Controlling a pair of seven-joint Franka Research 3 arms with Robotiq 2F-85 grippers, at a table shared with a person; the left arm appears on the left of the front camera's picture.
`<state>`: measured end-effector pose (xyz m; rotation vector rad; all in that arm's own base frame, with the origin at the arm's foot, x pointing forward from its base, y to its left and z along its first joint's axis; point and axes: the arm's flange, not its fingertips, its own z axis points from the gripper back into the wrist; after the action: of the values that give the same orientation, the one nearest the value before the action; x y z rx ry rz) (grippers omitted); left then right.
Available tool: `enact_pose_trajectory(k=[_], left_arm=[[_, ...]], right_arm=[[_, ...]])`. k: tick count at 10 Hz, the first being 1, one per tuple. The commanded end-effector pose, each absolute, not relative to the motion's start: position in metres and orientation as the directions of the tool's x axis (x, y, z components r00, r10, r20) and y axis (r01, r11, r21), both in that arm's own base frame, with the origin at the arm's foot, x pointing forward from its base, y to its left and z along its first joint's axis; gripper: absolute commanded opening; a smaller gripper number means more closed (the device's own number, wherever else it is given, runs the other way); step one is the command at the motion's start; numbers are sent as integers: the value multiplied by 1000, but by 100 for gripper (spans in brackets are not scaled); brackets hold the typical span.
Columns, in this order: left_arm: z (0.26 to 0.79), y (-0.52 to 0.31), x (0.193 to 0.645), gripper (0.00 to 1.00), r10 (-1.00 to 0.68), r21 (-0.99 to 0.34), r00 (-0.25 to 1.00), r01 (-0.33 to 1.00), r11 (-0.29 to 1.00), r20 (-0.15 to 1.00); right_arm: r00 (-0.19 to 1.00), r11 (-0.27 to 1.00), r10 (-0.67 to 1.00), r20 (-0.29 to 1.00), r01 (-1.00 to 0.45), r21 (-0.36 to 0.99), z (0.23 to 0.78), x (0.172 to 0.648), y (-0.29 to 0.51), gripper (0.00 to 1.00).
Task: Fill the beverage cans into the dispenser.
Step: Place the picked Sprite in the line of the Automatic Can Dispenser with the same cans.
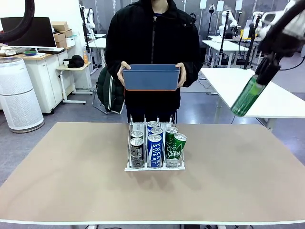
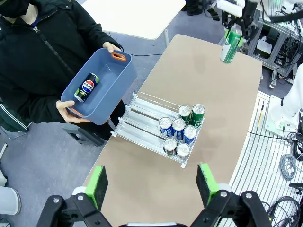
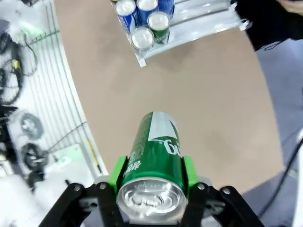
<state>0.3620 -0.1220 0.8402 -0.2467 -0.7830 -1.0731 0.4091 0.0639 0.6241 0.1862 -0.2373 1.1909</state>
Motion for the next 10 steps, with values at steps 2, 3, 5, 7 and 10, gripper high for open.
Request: enact_pose_trajectory(k=[2, 3, 5, 7, 10], left_arm=[[840, -122, 361, 100, -686, 174, 247, 859, 482, 684], [840, -122, 361, 100, -686, 174, 247, 859, 482, 684], [840, -122, 361, 100, -686, 174, 247, 859, 482, 684], [840, -122, 361, 100, -686, 174, 247, 859, 482, 684], [840, -122, 361, 100, -686, 174, 247, 859, 482, 684]], right_arm=[[244, 271, 936, 252, -960, -75, 586, 411, 78, 58], [311, 328, 912, 266, -945, -19, 604, 409, 71, 58], [311, 328, 912, 266, -945, -19, 604, 409, 71, 58], [311, 328, 912, 266, -945, -19, 604, 409, 71, 58], [292, 301, 919, 266, -954, 9, 585, 412, 89, 58]])
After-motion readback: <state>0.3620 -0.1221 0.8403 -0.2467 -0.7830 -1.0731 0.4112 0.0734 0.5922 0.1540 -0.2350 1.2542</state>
